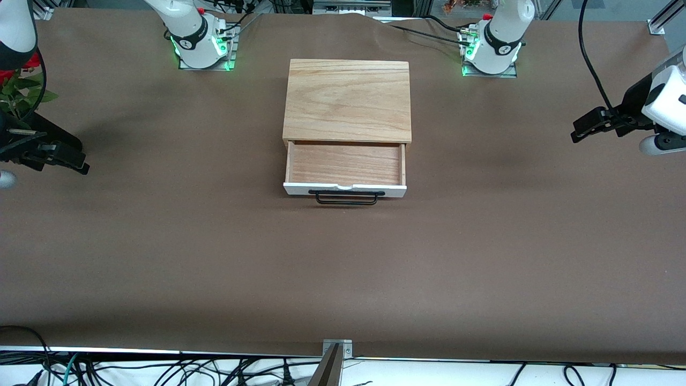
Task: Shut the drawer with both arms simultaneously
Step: 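Move the left gripper toward the open drawer's white front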
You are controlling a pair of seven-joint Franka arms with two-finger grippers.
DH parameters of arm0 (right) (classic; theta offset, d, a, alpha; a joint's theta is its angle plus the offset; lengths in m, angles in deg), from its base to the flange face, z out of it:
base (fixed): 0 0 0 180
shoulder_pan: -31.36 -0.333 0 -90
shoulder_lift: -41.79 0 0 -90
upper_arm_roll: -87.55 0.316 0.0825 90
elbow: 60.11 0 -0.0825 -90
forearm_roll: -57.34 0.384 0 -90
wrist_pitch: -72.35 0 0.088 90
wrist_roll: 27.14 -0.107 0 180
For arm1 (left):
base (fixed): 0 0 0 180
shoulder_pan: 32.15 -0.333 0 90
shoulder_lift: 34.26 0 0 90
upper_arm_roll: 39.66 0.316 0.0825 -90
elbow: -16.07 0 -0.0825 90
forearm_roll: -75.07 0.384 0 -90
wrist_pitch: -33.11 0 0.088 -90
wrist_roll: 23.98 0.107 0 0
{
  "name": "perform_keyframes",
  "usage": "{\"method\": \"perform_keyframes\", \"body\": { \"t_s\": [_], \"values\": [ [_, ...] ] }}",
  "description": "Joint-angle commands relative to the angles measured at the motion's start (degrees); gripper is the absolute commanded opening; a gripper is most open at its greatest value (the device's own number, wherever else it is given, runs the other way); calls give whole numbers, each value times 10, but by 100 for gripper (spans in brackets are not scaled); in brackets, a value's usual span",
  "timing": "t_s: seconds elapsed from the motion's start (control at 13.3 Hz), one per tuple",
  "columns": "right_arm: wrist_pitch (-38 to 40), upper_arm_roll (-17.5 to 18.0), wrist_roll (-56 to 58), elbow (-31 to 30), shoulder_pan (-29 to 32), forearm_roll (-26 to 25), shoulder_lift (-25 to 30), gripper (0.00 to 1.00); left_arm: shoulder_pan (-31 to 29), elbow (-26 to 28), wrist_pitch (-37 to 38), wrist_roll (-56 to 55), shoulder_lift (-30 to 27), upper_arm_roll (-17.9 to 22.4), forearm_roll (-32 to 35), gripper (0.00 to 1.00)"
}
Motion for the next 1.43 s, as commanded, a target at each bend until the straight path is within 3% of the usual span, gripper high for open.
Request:
{"method": "perform_keyframes", "body": {
  "t_s": [0.0,0.15,0.75,0.9,1.12,1.35],
  "values": [
    [3,2,6,10,0,-6,-3,100,14,-13,3,1,30,-8,46,100],
    [3,2,7,10,0,-7,-4,100,12,-12,4,6,34,-11,36,100],
    [3,2,7,10,0,-6,-5,100,18,-14,-7,-1,139,-11,-220,100],
    [3,2,7,10,0,-6,-5,100,21,-13,-84,-2,167,-13,-278,100],
    [2,2,7,10,0,-6,-5,100,53,-12,-150,-3,197,-18,-308,100],
    [2,2,-7,9,-5,-2,-5,100,97,-13,-215,-3,227,-18,-381,100]
  ]
}}
